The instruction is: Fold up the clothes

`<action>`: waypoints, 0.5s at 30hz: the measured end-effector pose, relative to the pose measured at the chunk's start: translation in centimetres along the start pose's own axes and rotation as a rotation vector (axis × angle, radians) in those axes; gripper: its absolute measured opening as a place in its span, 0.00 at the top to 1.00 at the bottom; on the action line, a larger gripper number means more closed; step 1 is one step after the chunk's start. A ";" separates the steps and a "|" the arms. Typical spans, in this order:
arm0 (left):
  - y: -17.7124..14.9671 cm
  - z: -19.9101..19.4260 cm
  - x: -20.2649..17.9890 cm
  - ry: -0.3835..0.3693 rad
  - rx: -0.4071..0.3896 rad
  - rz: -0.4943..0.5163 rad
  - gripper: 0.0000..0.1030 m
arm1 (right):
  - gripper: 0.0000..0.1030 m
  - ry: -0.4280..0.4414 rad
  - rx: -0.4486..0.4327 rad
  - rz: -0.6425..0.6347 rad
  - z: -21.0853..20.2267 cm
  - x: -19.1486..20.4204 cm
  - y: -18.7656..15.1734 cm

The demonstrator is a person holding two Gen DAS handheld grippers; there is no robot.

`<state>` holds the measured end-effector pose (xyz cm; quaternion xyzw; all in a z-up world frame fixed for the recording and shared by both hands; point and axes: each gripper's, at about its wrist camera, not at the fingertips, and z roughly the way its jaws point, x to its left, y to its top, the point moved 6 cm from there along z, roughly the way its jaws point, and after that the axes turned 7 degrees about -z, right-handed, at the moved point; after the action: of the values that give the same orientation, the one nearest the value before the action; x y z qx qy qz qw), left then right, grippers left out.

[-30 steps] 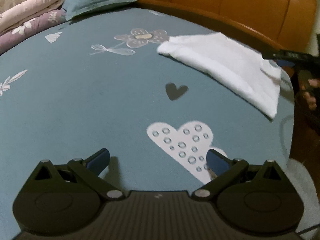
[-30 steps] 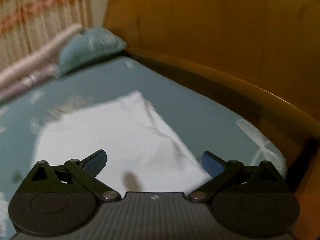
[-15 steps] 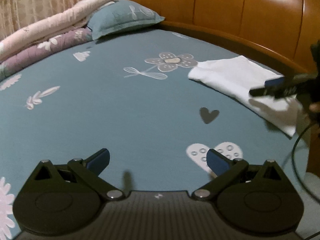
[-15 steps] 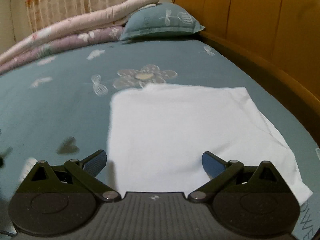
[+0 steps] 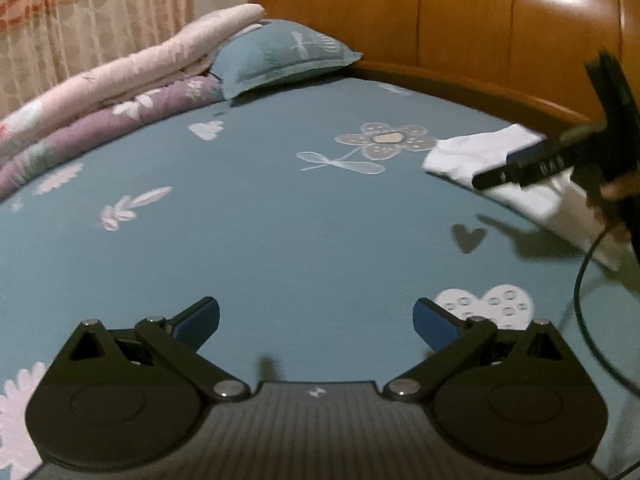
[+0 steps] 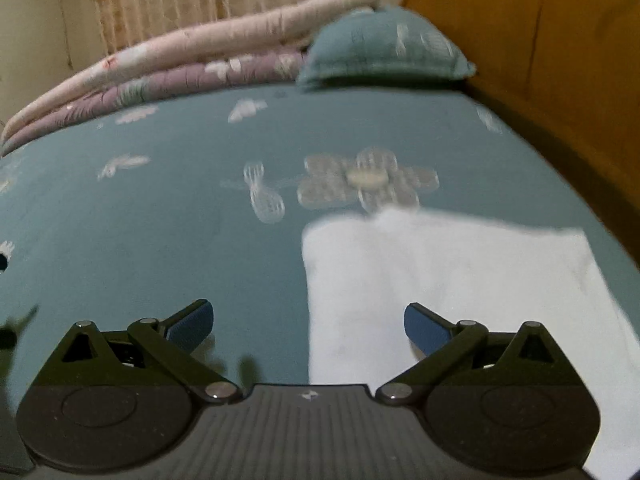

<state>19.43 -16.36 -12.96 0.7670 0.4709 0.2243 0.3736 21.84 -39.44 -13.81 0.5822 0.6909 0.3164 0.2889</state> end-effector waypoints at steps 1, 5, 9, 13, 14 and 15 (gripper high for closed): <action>0.0 0.0 0.1 0.011 0.000 0.007 0.01 | 0.00 0.006 -0.006 0.002 0.7 0.1 0.7; -0.2 -0.3 0.3 0.026 0.005 0.027 0.01 | 0.00 0.057 0.025 0.042 4.3 0.7 1.8; -0.4 -0.7 0.5 0.009 0.011 0.038 0.01 | 0.00 0.049 0.035 0.050 3.4 1.3 1.7; -0.5 -1.0 0.5 -0.013 0.012 0.009 0.01 | 0.00 -0.017 -0.026 0.083 -2.2 1.5 -0.1; -0.5 -1.0 0.4 -0.021 0.014 0.000 0.01 | 0.00 -0.036 -0.022 0.100 -3.2 1.5 -1.1; -0.5 -1.2 0.3 -0.033 0.017 -0.014 0.01 | 0.00 -0.057 -0.003 0.127 -3.9 1.4 -2.4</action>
<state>18.48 -15.56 -12.62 0.7705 0.4719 0.2048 0.3763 17.17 -38.75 -13.28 0.6332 0.6436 0.3187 0.2887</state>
